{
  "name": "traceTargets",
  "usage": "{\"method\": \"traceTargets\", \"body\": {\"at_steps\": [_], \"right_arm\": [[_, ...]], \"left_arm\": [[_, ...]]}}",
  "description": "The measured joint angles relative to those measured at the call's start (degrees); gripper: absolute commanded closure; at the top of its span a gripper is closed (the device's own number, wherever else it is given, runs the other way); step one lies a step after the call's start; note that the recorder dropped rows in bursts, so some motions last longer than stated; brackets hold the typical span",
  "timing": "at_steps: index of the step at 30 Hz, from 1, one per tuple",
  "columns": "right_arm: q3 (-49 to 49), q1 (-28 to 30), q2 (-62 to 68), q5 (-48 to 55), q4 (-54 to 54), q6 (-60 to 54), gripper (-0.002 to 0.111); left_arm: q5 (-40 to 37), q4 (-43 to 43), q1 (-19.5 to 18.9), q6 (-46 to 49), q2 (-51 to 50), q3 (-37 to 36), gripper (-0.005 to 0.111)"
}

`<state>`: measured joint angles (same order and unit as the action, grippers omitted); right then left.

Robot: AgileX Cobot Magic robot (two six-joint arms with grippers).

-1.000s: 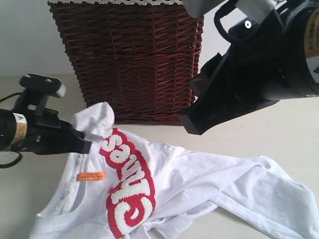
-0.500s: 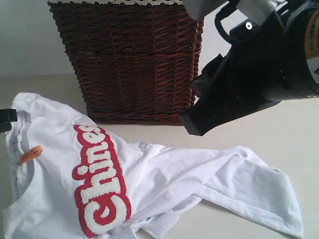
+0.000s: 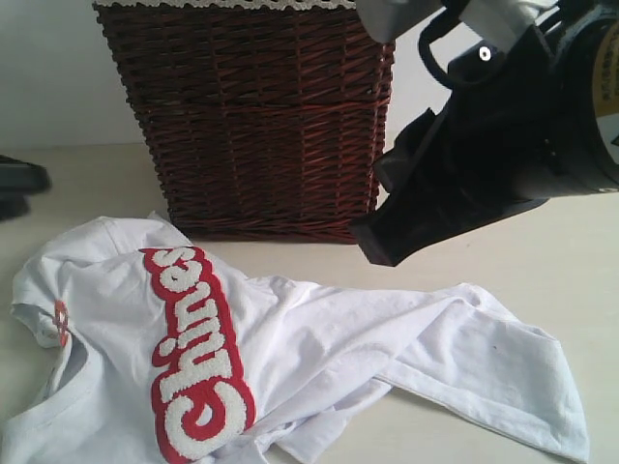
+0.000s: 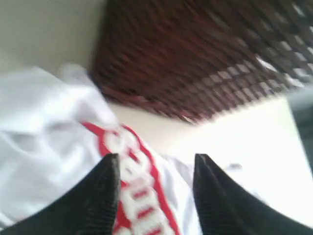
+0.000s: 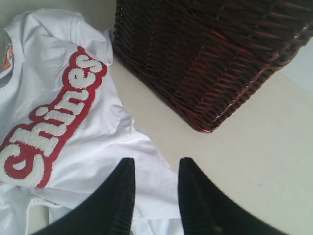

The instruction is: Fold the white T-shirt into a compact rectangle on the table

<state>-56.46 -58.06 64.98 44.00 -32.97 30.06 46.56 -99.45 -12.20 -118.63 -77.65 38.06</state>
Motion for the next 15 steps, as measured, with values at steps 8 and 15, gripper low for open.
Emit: {"method": "traceTargets", "body": {"at_steps": [8,15], "right_arm": [[0.0,0.0,0.0,0.14,0.0,0.0,0.078],[0.0,0.0,0.0,0.14,0.02,0.0,0.078]], "left_arm": [[0.81,-0.65,19.07,1.35,0.13,-14.8,0.103],[-11.52,-1.16,25.71,4.59,0.17,-19.71,0.107]]}}
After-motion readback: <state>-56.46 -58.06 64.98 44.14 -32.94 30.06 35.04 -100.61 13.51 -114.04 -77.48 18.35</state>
